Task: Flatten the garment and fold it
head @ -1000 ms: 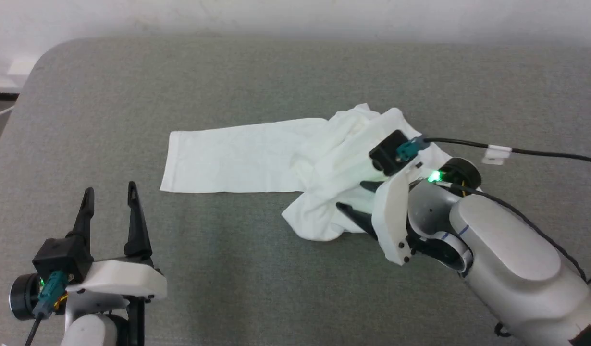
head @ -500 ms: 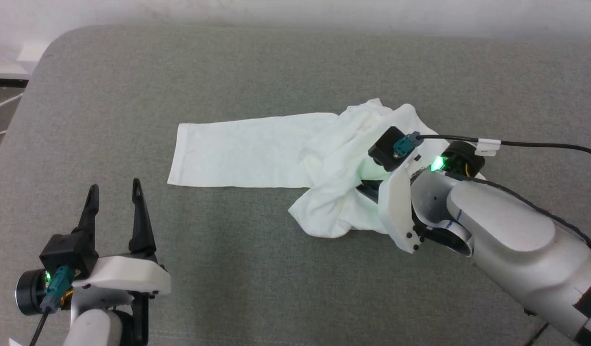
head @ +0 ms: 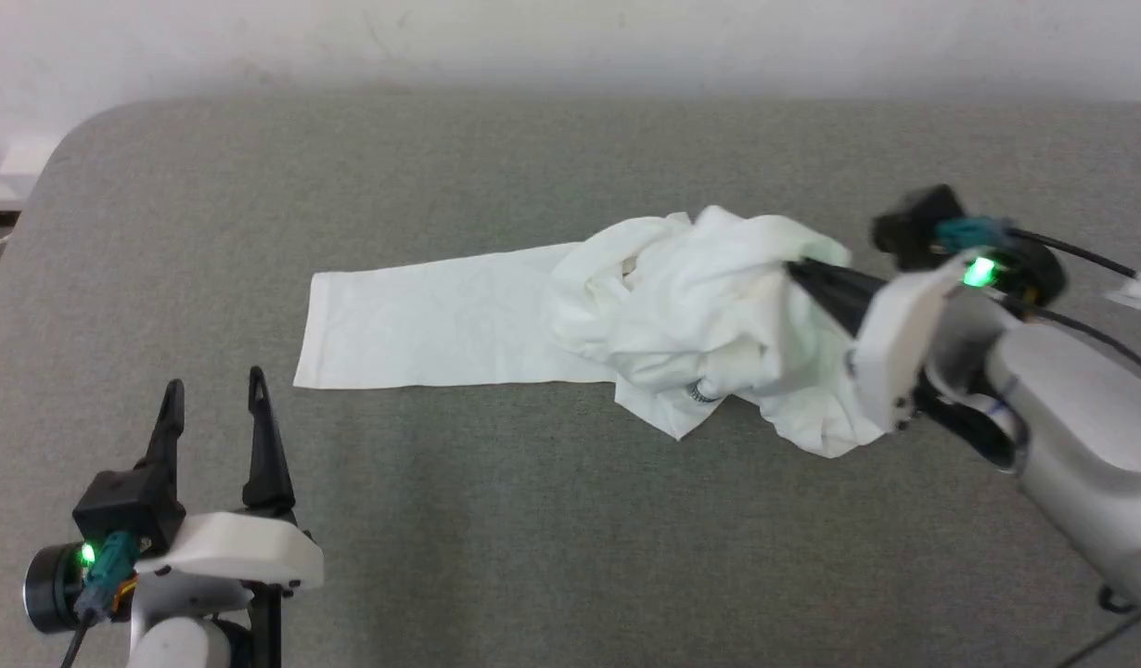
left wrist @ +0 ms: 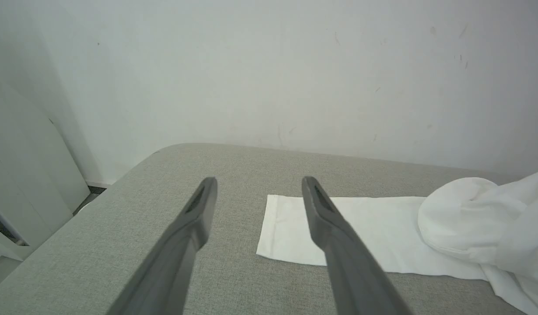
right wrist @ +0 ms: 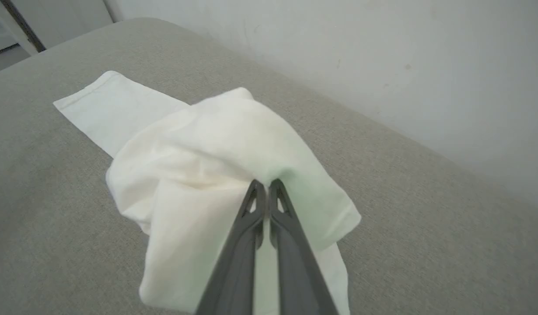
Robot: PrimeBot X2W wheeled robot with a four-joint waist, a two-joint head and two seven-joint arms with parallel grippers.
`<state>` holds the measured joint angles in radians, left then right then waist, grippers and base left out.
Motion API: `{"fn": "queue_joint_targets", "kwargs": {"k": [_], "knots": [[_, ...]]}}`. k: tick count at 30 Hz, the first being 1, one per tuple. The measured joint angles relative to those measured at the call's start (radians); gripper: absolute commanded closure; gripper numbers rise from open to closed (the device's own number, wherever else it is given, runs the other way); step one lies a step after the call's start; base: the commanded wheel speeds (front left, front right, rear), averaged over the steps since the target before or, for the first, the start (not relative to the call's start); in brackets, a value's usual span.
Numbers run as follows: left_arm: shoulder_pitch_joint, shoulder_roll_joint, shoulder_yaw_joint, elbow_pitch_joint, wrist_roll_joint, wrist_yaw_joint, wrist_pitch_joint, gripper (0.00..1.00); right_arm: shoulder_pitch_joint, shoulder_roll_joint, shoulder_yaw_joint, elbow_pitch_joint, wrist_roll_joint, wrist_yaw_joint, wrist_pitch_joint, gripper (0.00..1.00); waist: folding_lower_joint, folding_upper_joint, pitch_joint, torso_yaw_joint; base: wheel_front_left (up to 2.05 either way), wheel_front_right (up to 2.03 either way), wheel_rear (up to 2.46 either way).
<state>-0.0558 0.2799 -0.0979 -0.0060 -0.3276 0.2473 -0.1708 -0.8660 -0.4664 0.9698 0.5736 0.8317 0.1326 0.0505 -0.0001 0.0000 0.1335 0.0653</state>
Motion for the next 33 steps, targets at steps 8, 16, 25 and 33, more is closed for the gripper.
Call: {"fn": "queue_joint_targets", "kwargs": {"k": [8,16,25,33], "knots": [[0.048,0.004,-0.004,-0.031,-0.003,0.012,0.030,0.00,0.263,-0.103,-0.311,0.092,-0.159,0.000,0.009,1.00,-0.0001,0.0000,-0.033,-0.051,0.00,0.00,0.00],[0.060,0.008,-0.016,-0.050,-0.007,0.018,0.049,0.00,0.529,-0.002,-0.659,0.290,-0.410,0.000,0.029,0.82,-0.0002,0.0000,-0.046,-0.076,0.00,0.00,0.00],[0.071,0.017,-0.016,-0.056,-0.009,0.022,0.058,0.00,0.651,0.158,-0.974,0.030,-0.649,-0.001,-0.015,0.00,0.0001,0.0000,-0.039,-0.084,0.00,0.00,0.00],[0.074,0.019,-0.022,-0.053,-0.009,0.028,0.058,0.00,0.742,0.198,-0.988,-0.483,-0.682,-0.001,0.232,0.00,0.0001,0.0000,-0.042,-0.076,0.00,0.00,0.00]]}}
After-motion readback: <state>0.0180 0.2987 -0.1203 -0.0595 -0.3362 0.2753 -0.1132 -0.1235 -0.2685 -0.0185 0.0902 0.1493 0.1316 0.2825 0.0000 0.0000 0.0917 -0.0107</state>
